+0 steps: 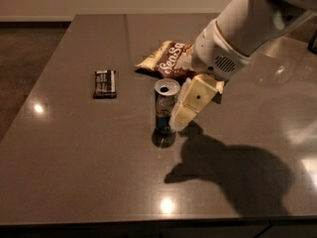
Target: Move redbull can near rxbar chocolate
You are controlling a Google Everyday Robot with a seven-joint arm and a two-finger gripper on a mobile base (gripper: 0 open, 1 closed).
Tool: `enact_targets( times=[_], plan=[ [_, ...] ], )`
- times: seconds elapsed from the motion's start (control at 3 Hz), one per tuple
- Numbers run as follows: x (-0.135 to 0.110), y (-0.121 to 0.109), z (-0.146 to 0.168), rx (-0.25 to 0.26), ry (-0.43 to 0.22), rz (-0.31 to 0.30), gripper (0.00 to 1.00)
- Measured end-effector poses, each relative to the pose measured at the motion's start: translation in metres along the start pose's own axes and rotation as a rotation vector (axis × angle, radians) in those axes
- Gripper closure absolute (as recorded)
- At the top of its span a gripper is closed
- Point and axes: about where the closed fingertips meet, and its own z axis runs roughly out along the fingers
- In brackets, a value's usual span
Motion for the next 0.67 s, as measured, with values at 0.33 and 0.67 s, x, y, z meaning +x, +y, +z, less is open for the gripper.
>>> enact_targets(
  times=[0.33, 0.67],
  plan=[
    [-0.0067, -0.0009, 0.0188, -0.031, -0.021, 0.012, 0.03],
    [-0.0105, -0.0019, 0.0251, -0.05, -0.031, 0.017, 0.25]
  ],
)
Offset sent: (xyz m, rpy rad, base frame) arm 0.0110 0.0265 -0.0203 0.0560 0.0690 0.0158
